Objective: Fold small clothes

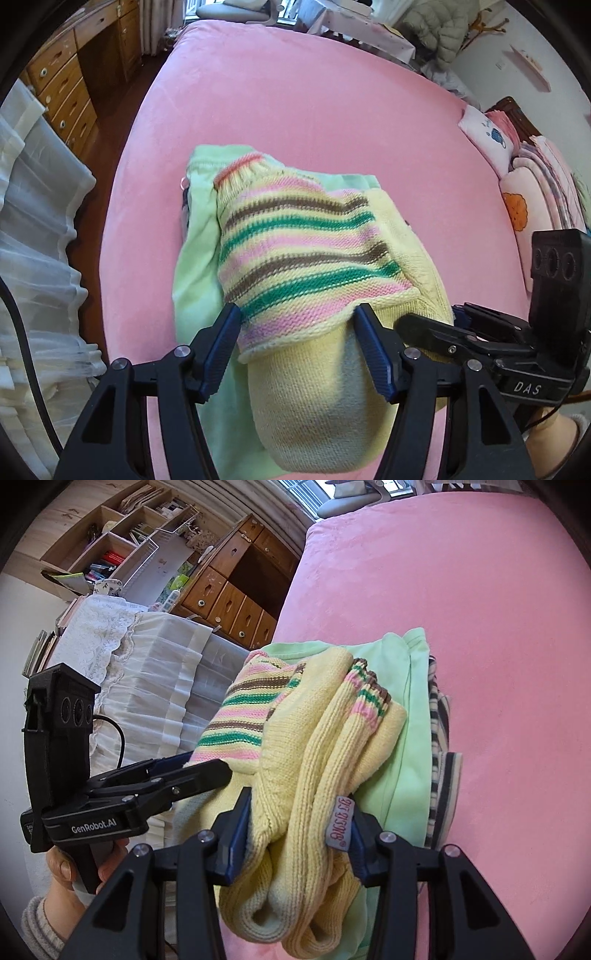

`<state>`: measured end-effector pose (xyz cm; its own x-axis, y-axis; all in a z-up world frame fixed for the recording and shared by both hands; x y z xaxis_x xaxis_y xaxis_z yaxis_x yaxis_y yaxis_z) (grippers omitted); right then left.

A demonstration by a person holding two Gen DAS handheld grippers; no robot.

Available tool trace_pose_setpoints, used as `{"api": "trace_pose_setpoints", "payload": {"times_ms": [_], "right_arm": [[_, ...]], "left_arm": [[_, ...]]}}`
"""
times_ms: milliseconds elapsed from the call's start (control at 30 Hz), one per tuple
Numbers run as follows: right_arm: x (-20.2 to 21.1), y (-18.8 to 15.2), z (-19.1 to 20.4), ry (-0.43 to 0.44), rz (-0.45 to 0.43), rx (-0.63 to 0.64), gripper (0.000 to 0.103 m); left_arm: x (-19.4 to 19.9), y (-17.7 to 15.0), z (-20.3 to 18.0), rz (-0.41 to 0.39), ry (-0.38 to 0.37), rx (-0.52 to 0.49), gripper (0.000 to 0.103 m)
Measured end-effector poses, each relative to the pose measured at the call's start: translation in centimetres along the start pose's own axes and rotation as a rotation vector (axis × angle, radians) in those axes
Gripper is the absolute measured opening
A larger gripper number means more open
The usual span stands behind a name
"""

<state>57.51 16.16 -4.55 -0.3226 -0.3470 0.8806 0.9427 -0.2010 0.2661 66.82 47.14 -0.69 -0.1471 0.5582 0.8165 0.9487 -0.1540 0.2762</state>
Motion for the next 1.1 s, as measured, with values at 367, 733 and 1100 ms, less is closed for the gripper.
{"api": "trace_pose_setpoints", "payload": {"times_ms": [367,733,1100], "right_arm": [[-1.1,-0.8,-1.0,-0.023,-0.019,-0.017,0.047],[3.6,-0.7,0.9,-0.106,-0.096,0.091,0.055],[13.8,-6.5,0.0,-0.293,-0.256,0.209,0.055]], "left_arm": [[-2.0,-2.0,-0.8,-0.07,0.056,-0.053,0.065],[0.9,-2.9,-2.4,-0.1,0.133,-0.013,0.083],[6.9,-10.8,-9.8,-0.237,0.191,-0.114,0.089]]}}
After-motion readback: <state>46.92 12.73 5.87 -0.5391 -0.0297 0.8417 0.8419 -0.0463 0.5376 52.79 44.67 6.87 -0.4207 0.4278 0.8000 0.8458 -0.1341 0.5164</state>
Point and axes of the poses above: each gripper's, at about its wrist camera, not at the fingertips, and x roughly against the way its jaws point, z to its left, y to its top, the point moved 2 cm from there along -x, roughly the way its jaws point, and after that the axes turned 13 degrees about -y, right-handed, at the moved point
